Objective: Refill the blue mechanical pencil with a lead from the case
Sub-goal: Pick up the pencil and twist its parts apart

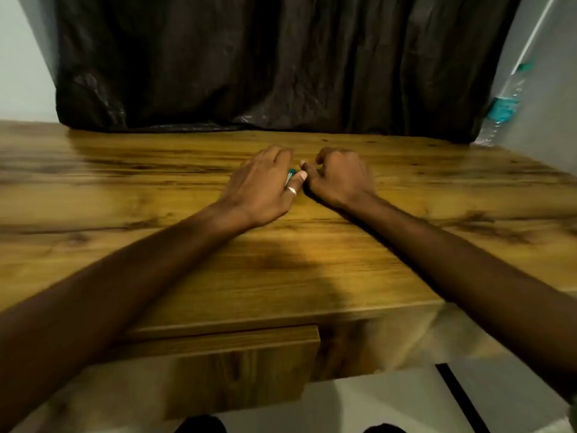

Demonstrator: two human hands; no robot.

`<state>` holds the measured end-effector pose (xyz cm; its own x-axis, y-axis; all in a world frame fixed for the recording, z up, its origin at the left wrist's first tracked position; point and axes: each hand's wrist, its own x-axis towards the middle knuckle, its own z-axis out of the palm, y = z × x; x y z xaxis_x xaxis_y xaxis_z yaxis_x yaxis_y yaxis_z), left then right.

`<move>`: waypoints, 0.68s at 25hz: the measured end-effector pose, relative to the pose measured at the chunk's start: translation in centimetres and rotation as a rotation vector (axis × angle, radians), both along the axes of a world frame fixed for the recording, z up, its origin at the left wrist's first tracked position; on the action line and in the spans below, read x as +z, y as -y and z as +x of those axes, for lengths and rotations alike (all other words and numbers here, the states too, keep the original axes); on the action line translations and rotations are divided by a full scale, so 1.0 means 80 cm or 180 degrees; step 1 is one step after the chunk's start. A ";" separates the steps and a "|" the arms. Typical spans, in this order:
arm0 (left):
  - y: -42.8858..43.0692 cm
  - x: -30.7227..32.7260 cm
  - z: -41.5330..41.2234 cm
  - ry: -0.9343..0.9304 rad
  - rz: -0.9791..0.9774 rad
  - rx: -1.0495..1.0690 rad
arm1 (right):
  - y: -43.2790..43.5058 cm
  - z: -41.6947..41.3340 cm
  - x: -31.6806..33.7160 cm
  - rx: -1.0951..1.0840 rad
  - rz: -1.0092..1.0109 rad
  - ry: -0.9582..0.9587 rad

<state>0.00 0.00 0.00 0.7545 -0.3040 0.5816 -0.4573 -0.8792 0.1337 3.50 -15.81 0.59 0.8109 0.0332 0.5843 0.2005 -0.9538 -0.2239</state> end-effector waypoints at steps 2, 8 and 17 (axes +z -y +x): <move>-0.004 0.000 -0.002 0.0017 -0.0165 -0.0117 | -0.001 -0.003 0.002 -0.0081 0.0091 -0.0176; -0.011 -0.001 0.018 -0.0294 -0.1412 -0.0365 | 0.001 0.004 0.005 -0.0203 0.0301 -0.0758; -0.012 0.000 0.029 -0.0815 -0.2603 -0.0833 | 0.010 0.009 0.022 0.0979 0.3218 -0.1374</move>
